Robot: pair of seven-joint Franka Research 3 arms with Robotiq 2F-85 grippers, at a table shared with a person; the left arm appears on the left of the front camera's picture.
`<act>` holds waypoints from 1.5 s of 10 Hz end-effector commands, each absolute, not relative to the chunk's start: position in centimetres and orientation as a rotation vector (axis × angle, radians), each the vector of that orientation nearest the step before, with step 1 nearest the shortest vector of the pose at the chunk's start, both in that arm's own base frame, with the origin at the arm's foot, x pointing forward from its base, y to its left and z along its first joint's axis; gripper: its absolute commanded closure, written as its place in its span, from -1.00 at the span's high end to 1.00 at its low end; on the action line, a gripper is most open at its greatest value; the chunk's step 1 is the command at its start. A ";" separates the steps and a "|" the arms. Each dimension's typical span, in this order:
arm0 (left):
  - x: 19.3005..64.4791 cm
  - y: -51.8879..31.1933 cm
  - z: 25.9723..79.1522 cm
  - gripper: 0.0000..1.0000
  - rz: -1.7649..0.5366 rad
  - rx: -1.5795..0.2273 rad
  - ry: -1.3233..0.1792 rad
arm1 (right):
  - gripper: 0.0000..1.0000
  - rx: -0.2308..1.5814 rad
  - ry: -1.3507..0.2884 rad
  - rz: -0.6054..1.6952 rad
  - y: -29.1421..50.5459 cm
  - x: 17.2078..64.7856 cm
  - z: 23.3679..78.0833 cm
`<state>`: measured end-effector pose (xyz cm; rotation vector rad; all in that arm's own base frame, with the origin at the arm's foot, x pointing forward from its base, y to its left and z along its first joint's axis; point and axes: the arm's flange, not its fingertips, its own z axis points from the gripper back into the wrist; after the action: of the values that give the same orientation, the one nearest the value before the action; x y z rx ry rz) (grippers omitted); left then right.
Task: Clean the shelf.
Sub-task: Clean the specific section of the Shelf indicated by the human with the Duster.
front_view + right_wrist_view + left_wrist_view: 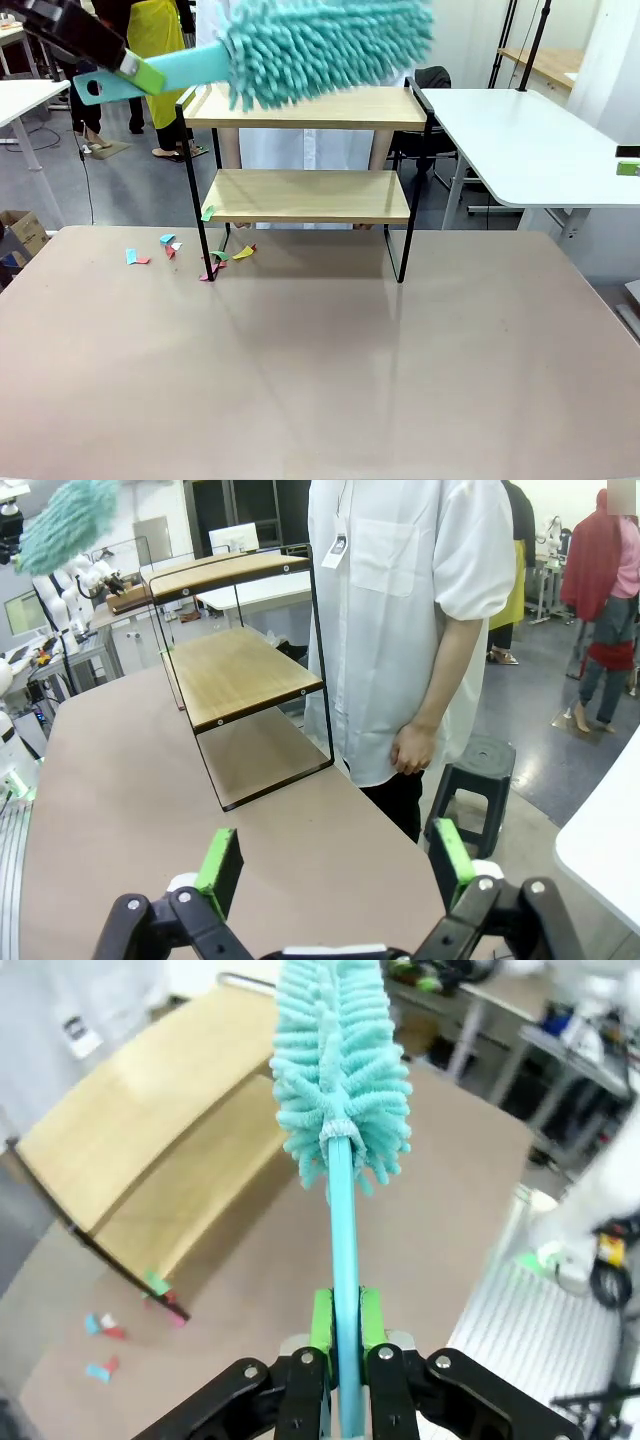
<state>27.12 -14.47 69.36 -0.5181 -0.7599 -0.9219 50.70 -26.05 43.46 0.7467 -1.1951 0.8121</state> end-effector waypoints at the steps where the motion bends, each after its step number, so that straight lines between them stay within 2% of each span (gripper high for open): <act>1: 27.6 -14.3 70.6 -0.74 -1.082 -0.456 -0.671 | 1.00 0.743 -1.196 0.818 -25.9 50.7 43.8; 4: 27.7 -16.4 69.8 -0.74 -1.283 -0.294 -0.514 | 1.00 0.743 -1.196 0.818 -25.9 50.7 43.8; 6: 27.7 -16.7 67.4 -0.74 -1.361 -0.153 -0.442 | 1.00 0.743 -1.196 0.818 -25.9 50.7 43.8; 8: 28.0 -16.3 64.0 -0.74 -1.400 -0.001 -0.298 | 1.00 0.743 -1.196 0.818 -25.9 50.7 43.8; 9: 28.5 -15.8 62.2 -0.74 -1.379 0.025 -0.226 | 1.00 0.743 -1.196 0.818 -25.9 50.7 43.8; 12: 30.8 -14.6 57.5 -0.74 -1.390 0.061 -0.158 | 1.00 0.743 -1.196 0.818 -25.9 50.7 43.8; 14: 32.0 -13.5 57.0 -0.74 -1.287 0.173 -0.303 | 1.00 0.743 -1.196 0.818 -25.9 50.7 43.8; 15: 30.7 -14.7 57.1 -0.74 -1.360 0.070 -0.153 | 1.00 0.743 -1.196 0.818 -25.9 50.7 43.8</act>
<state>31.68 -14.17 57.06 0.1090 -0.2046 -1.3373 50.69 -26.05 43.46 0.7465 -1.1952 0.8120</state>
